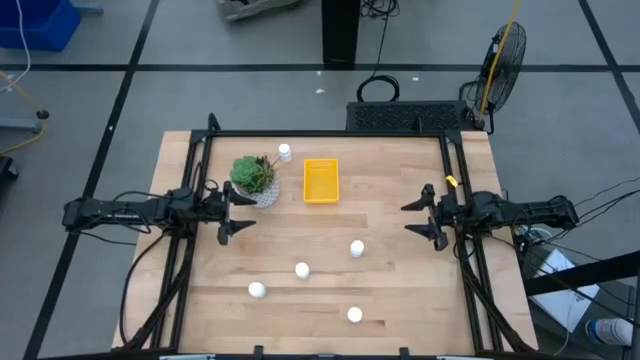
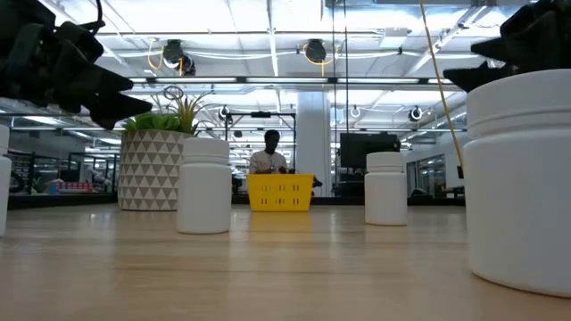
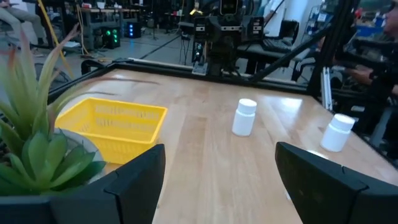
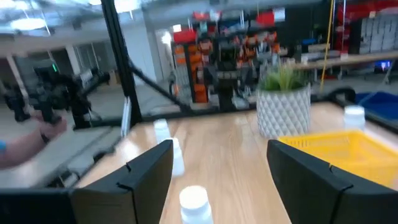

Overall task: Pick and place pill bottles into a basket
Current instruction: Put the white pill bottle into the yellow bin

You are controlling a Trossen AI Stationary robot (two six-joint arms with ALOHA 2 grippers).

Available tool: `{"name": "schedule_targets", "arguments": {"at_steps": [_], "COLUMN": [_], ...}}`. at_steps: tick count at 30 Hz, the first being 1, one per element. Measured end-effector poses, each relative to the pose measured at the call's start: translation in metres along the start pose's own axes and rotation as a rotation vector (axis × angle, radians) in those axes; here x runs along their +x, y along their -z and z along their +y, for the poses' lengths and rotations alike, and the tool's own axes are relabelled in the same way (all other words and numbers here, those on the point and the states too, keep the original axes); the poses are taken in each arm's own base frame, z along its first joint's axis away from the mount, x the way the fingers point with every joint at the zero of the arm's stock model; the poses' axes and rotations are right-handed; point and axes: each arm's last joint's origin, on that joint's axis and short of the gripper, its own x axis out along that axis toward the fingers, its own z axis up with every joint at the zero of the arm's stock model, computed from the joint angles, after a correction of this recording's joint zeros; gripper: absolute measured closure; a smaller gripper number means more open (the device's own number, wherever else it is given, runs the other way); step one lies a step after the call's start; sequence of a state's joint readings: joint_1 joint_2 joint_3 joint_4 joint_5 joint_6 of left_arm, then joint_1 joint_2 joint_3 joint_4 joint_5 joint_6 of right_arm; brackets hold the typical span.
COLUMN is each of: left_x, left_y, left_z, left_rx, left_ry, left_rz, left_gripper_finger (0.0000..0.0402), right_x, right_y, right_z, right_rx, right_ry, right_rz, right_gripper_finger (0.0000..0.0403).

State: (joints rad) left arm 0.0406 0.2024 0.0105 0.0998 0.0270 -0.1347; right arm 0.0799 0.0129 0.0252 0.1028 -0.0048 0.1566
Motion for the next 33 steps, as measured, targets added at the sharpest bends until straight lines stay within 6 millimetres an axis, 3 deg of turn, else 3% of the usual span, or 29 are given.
{"name": "schedule_targets", "arguments": {"at_steps": [6, 9, 15, 18, 27, 30, 33], "left_x": [0.000, 0.000, 0.000, 0.000, 0.000, 0.000, 0.000], "left_y": [0.000, 0.000, 0.000, 0.000, 0.002, 0.002, 0.002], "left_z": [-0.001, -0.001, -0.001, -0.001, 0.000, 0.000, 0.000], "left_rx": [-0.002, -0.002, 0.000, 0.000, 0.000, 0.000, -0.001], "left_ry": [0.018, 0.018, 0.017, 0.017, 0.015, 0.014, 0.014], "left_rz": [0.002, 0.002, 0.002, 0.002, 0.019, 0.025, 0.026], "left_gripper_finger": [0.0092, 0.0092, 0.0092, 0.0092, 0.0092, 0.0092, 0.0092], "right_x": [0.001, 0.004, 0.020, 0.034, 0.074, 0.087, 0.102], "right_y": [0.005, -0.001, 0.001, -0.019, -0.107, -0.124, -0.124], "right_z": [0.000, 0.001, 0.000, 0.004, 0.019, 0.022, 0.020], "right_rx": [-0.003, 0.012, 0.038, 0.013, -0.084, -0.091, -0.059], "right_ry": [-0.009, -0.004, 0.016, -0.014, -0.080, -0.082, -0.071], "right_rz": [0.082, 0.099, 0.188, 0.193, 0.185, 0.171, 0.258], "right_gripper_finger": [0.0151, 0.0151, 0.0151, 0.0151, 0.0151, 0.0151, 0.0151]}}
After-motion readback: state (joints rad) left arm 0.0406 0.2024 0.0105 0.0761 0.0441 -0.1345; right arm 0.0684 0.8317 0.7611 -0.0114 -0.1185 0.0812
